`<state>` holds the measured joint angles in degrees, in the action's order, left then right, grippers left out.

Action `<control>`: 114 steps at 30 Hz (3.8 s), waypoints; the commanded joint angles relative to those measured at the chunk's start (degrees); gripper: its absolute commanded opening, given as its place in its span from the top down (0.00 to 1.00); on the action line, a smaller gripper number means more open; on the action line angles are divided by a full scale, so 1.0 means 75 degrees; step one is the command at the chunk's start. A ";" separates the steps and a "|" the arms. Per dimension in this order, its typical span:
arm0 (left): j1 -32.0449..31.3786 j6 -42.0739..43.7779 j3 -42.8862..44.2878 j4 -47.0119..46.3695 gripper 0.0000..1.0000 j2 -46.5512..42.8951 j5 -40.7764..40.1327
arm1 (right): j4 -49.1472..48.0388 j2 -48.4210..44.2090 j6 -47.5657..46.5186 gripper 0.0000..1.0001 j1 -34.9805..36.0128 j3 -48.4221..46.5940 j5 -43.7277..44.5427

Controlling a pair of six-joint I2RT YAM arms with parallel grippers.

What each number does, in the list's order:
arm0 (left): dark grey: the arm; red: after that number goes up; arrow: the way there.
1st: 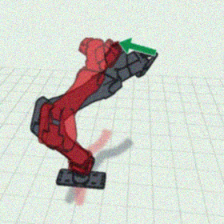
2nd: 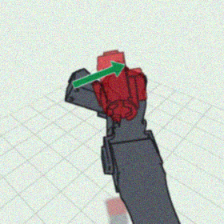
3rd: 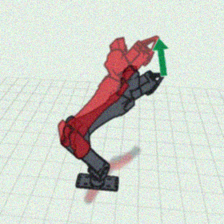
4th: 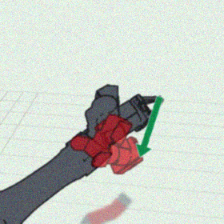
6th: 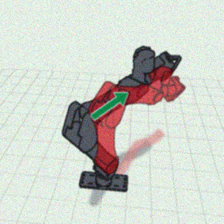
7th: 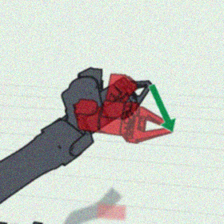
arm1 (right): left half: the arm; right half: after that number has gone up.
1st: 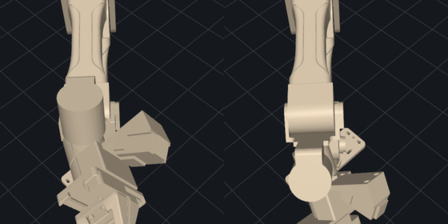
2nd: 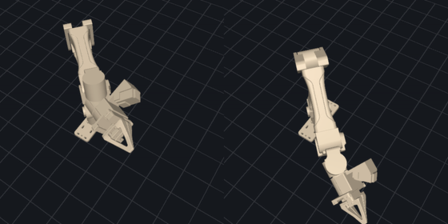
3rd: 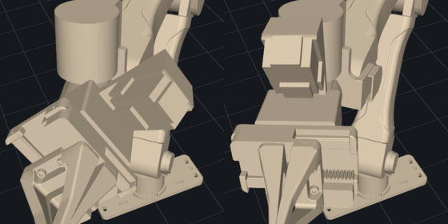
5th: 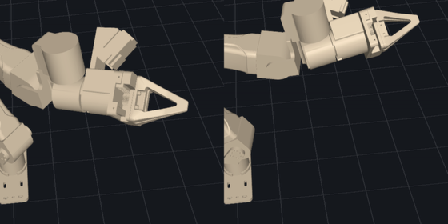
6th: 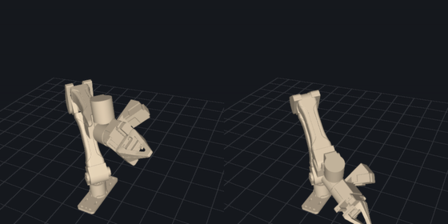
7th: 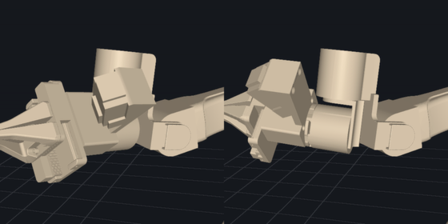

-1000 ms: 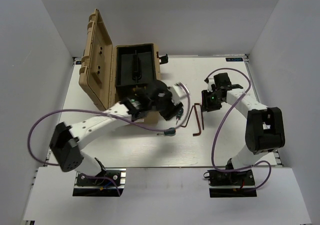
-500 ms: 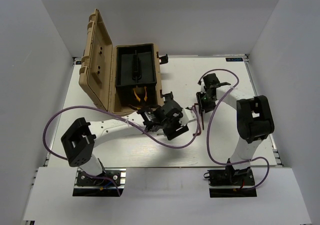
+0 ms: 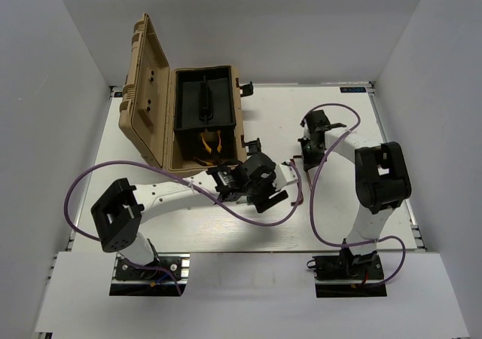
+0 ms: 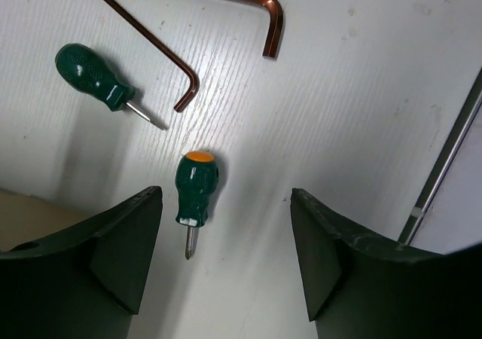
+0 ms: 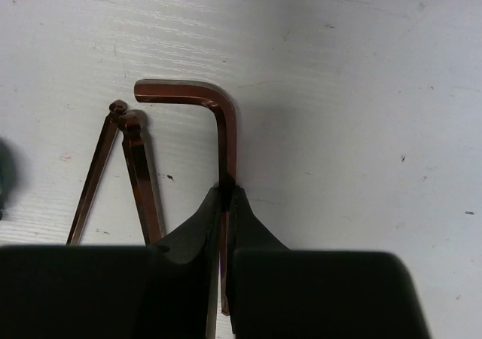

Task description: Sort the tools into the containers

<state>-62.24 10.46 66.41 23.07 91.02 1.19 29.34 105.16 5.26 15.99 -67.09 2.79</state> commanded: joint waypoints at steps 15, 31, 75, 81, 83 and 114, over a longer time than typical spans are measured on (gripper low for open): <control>-0.0116 -0.0819 -0.0733 -0.1013 0.21 -0.3121 -0.0357 | 0.1279 -0.1308 -0.0900 1.00 -0.0165 -0.3111 -0.2632; -0.0116 -0.2062 -0.1085 -0.0603 0.21 -0.5398 -0.2092 | -0.2949 0.2955 0.4066 1.00 0.0914 -0.9298 -0.5258; 0.0107 -0.1723 0.1782 -0.0780 0.37 0.1381 -0.1988 | 0.1736 -0.0892 -0.0650 0.81 -0.2001 -0.3196 -0.3249; 0.0107 -0.1898 0.2956 -0.0240 0.37 0.2744 -0.2244 | 0.0952 -0.2978 -0.1439 1.00 -0.2319 0.0126 -0.3407; 0.0107 -0.2027 0.3167 -0.0170 0.39 0.2956 -0.2409 | 0.0787 -0.3356 -0.1474 1.00 -0.2343 0.0389 -0.3453; 0.0330 -0.3234 0.4692 0.1599 0.60 0.5359 -0.2105 | 0.0389 -0.4389 -0.1053 1.00 -0.2893 0.1574 -0.4426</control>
<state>-60.01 -12.23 101.08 29.61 129.86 -15.97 33.89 74.24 -3.11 -5.21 -55.37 -28.56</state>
